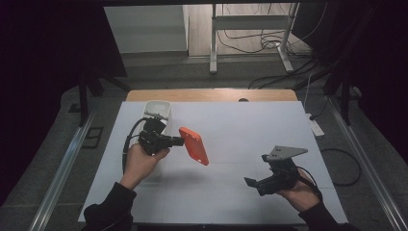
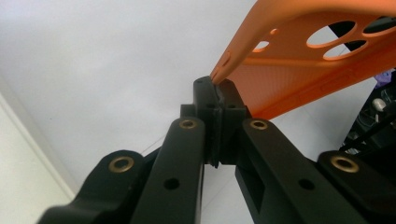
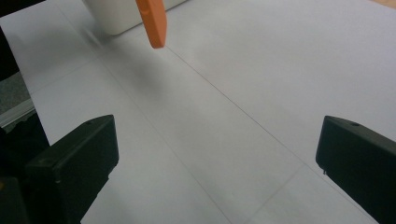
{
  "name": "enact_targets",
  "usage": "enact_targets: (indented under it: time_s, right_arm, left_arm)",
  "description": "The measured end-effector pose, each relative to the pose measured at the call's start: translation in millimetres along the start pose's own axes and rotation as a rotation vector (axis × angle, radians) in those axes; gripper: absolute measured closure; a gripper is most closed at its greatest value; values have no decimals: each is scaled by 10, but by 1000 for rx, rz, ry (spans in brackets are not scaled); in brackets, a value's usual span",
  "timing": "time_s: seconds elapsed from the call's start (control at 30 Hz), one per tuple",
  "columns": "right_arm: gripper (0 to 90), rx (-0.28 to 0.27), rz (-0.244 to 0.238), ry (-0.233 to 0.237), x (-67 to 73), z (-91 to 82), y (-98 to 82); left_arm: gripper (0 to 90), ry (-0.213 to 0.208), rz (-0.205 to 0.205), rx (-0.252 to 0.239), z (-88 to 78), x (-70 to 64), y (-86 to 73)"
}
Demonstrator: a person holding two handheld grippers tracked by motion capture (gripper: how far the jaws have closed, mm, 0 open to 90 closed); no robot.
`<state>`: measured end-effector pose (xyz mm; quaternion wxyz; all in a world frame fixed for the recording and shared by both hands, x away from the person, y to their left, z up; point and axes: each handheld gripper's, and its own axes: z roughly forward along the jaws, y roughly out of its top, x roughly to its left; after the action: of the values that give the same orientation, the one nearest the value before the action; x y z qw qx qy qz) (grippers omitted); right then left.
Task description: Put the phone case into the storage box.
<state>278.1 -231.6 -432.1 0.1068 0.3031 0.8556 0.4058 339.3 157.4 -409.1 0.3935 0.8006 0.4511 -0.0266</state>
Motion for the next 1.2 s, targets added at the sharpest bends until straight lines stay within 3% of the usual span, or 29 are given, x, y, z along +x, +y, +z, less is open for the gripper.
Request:
enact_targets:
  time_s: [0.23, 0.53, 0.93, 1.2]
  right_arm:
    - [0, -3, 21, -23, -61, -100, -86]
    - [0, 28, 8, -65, -106, -189, -219]
    - [0, 5, 97, -152, -237, -399, -426]
    - [0, 31, 142, -203, -303, -500, -545]
  left_arm:
    - [891, 11, -4, -4, -46, 39, 46]
    - [891, 16, -28, -9, -87, 126, 85]
    - [891, 16, -46, -22, -142, 181, 140]
    - [891, 28, -49, -22, -192, 206, 191]
